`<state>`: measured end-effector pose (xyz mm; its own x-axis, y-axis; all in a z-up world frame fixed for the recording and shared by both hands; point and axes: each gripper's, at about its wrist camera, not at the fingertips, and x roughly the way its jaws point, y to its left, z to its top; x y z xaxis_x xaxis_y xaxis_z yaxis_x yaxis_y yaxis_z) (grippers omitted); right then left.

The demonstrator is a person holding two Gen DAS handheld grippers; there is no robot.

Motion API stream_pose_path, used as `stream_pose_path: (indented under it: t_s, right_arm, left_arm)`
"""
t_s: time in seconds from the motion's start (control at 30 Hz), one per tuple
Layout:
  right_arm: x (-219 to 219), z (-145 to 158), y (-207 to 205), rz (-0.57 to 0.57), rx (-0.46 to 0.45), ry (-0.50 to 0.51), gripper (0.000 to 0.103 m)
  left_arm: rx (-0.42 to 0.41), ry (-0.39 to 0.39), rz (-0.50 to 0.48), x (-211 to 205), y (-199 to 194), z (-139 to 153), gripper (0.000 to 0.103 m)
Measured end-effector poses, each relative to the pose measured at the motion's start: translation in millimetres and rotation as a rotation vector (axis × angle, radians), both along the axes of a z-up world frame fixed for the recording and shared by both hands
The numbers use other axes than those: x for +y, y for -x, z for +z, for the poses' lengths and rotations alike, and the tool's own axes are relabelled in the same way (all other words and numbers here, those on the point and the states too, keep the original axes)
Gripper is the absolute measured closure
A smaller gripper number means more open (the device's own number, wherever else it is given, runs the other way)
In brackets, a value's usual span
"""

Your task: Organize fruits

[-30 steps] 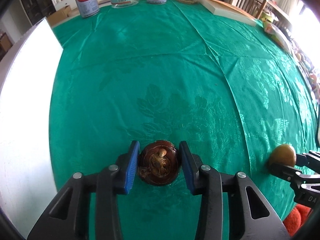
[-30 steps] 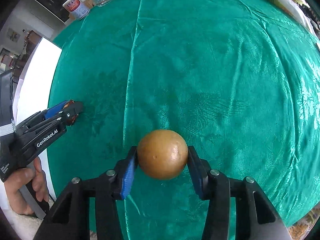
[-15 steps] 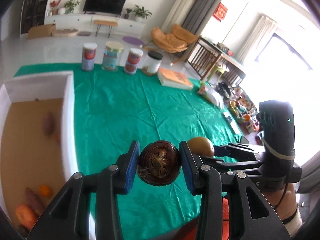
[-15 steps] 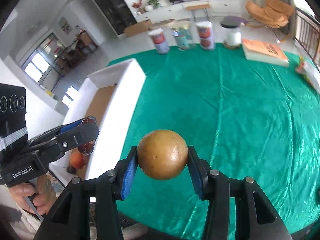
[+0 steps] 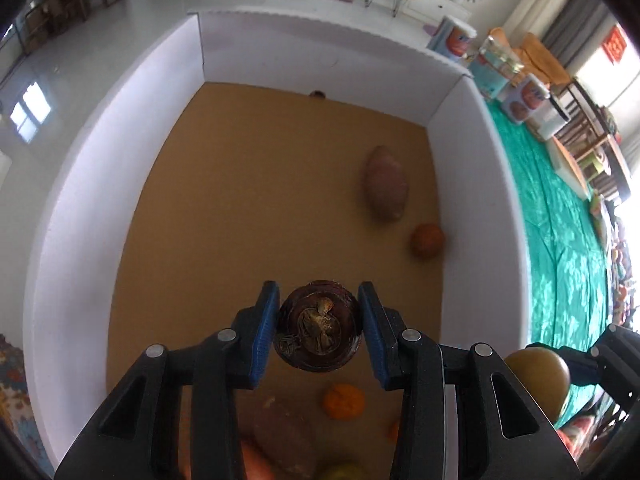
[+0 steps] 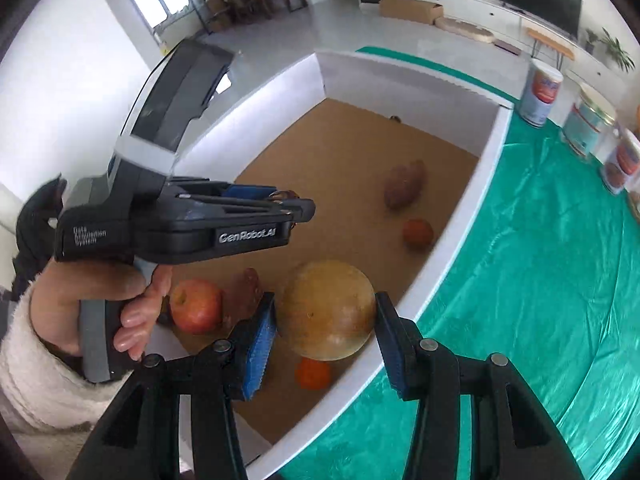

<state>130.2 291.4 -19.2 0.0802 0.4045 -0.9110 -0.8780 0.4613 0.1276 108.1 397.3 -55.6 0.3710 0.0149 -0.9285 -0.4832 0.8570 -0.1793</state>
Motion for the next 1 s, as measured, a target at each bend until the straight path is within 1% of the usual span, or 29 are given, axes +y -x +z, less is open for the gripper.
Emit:
stream_pose_path:
  t_s: [0.07, 0.13, 0.2, 0.23, 0.27, 0.3, 0.33, 0.37, 0.43, 0.47, 0.5, 0.53, 0.57, 0.67, 0.7, 0.77, 0.8, 0.83, 0.87, 0.9, 0.93, 1.0]
  right_arm:
    - [16, -21, 2, 0.039, -0.041, 0.075, 0.055]
    - [25, -36, 6, 0.057, -0.065, 0.13, 0.055]
    - [29, -48, 7, 0.068, -0.078, 0.167, 0.055]
    - [31, -49, 10, 0.081, -0.101, 0.169, 0.053]
    - [32, -49, 10, 0.084, -0.117, 0.17, 0.046]
    - [33, -47, 9, 0.079, -0.124, 0.168, 0.039]
    - [30, -44, 7, 0.069, -0.126, 0.159, 0.026]
    - [25, -38, 7, 0.065, -0.124, 0.135, 0.025]
    - [11, -23, 4, 0.042, -0.126, 0.103, 0.024]
    - [3, -13, 3, 0.03, -0.122, 0.078, 0.024]
    - [-9, -3, 3, 0.006, -0.128, 0.065, 0.022]
    - [-22, 8, 4, -0.017, -0.137, 0.053, 0.017]
    - [-32, 18, 6, -0.033, -0.143, 0.035, 0.015]
    - [-77, 49, 19, -0.059, -0.154, -0.019, 0.013]
    - [-91, 61, 28, -0.068, -0.17, -0.03, 0.013]
    - [-115, 82, 45, -0.076, -0.222, -0.07, 0.012]
    - [-127, 93, 53, -0.079, -0.258, -0.097, 0.011]
    - [-137, 103, 61, -0.086, -0.3, -0.121, 0.008]
    - [-143, 111, 68, -0.1, -0.341, -0.139, 0.003]
    - [-148, 117, 73, -0.119, -0.369, -0.156, 0.002]
    - [-149, 121, 76, -0.137, -0.371, -0.173, 0.002]
    - [-153, 119, 80, -0.166, -0.308, -0.202, 0.001]
  left_arm:
    - [0.032, 0.0, 0.019, 8, -3, -14, 0.061]
    - [0.065, -0.015, 0.033, 12, -3, -25, 0.061]
    - [0.092, -0.013, 0.036, 11, -4, -34, 0.061]
    - [0.096, -0.013, 0.037, 12, -4, -37, 0.058]
    - [0.098, -0.013, 0.037, 10, -3, -38, 0.054]
    - [0.097, -0.016, 0.04, 10, -1, -38, 0.045]
    - [0.089, -0.023, 0.045, 10, 1, -36, 0.038]
    - [0.078, -0.033, 0.051, 8, 3, -32, 0.036]
    - [0.037, -0.06, 0.051, 4, 13, -16, 0.035]
    - [0.006, -0.082, 0.05, 1, 21, -4, 0.032]
    - [-0.03, -0.117, 0.048, -4, 31, 9, 0.03]
    - [-0.067, -0.162, 0.044, -12, 42, 23, 0.023]
    - [-0.102, -0.209, 0.036, -21, 54, 37, 0.019]
    - [-0.2, -0.315, -0.006, -52, 87, 76, 0.018]
    - [-0.232, -0.346, -0.022, -64, 99, 90, 0.017]
    - [-0.29, -0.425, -0.045, -90, 122, 113, 0.008]
    - [-0.318, -0.465, -0.051, -103, 133, 124, 0.007]
    - [-0.335, -0.495, -0.052, -113, 139, 131, 0.006]
    - [-0.341, -0.511, -0.048, -123, 146, 137, 0.006]
    - [-0.34, -0.505, -0.038, -129, 152, 139, 0.006]
    - [-0.324, -0.485, -0.022, -133, 156, 139, 0.006]
    - [-0.305, -0.446, 0.019, -136, 162, 134, 0.006]
